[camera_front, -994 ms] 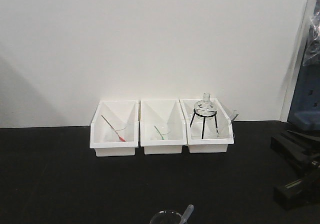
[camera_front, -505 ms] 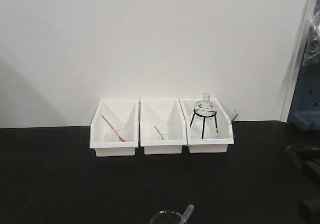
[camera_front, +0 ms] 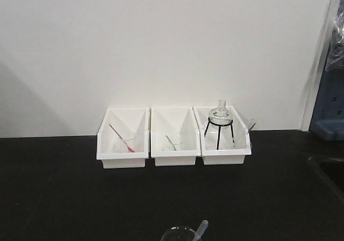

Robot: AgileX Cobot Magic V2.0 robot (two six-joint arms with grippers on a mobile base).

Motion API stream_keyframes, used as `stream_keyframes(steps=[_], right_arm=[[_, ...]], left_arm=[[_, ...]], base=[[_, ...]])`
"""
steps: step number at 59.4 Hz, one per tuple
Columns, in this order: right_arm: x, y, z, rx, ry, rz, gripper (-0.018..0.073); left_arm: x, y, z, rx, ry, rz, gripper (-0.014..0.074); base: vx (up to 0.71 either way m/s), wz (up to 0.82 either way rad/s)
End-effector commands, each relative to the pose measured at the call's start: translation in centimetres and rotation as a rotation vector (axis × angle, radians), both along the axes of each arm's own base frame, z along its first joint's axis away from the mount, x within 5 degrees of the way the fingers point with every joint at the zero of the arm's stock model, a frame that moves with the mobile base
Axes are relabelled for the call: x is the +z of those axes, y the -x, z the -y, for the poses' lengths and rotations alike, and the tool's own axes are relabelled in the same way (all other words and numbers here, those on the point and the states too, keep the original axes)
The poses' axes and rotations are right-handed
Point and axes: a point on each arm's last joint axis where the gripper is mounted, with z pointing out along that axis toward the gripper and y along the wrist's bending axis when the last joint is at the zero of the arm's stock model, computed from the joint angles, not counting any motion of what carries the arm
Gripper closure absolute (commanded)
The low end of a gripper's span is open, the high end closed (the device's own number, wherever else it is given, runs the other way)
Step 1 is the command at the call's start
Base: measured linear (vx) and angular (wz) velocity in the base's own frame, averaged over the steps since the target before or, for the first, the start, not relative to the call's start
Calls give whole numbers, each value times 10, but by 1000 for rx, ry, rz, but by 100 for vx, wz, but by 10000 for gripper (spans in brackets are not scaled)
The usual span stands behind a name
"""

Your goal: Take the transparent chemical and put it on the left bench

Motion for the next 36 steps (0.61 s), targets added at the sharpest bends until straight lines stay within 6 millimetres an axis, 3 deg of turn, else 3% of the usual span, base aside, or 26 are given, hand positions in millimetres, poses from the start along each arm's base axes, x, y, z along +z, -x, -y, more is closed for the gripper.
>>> stream_keyframes(steps=[1,14,36], right_arm=[[5,8,1,-6,-20,145,567],[-19,15,2,-6,-8,154,567],[-22,14,3,-9,-5,129,567]], left_arm=[[3,1,0,-1,14,81,600],[3,1,0,-1,14,81,600],[3,1,0,-1,14,81,600]], base=[[0,0],[0,0],[0,0]])
